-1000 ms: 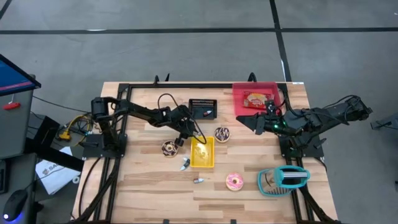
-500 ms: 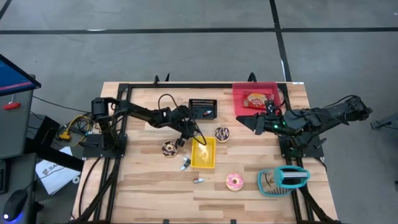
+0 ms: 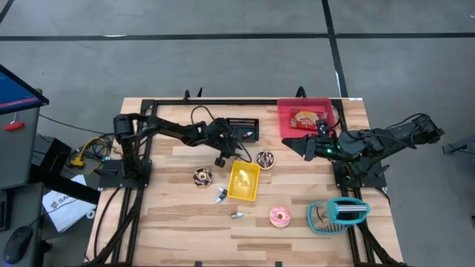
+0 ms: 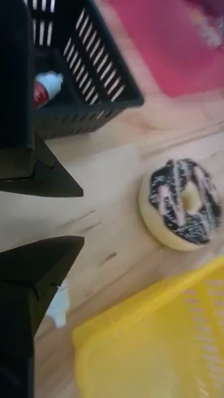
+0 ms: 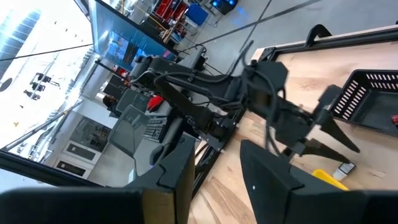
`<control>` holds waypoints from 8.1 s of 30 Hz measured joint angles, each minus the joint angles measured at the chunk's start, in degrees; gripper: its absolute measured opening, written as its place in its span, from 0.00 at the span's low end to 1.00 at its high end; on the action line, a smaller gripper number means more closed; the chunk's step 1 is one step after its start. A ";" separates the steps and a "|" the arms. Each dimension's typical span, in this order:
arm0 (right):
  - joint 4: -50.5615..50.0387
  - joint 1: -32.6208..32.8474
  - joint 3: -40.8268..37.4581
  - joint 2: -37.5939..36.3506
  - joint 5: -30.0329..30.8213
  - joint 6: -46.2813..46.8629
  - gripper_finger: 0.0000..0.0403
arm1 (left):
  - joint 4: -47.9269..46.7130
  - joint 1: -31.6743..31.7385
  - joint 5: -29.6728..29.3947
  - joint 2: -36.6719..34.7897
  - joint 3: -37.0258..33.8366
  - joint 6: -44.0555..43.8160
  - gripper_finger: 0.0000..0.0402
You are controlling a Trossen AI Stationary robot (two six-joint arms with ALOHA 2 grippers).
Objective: Pick & Place Food Item
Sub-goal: Put the top green food coloring bottle into the black bin, then adjust the yellow bin, then put the blue food coloring bottle into the black bin
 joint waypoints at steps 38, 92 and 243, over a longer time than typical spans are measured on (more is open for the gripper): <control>3.85 1.87 0.00 4.61 0.19 -0.28 0.30 | -31.42 -0.56 -3.50 -15.26 1.00 -8.94 0.28; 10.10 1.87 0.00 6.84 4.09 -4.59 0.30 | -31.80 -9.06 -22.32 -5.90 1.15 -65.65 0.14; -16.37 -10.74 5.51 30.90 -13.95 15.00 0.07 | -59.63 -4.19 -17.22 -45.50 -3.23 -54.18 0.30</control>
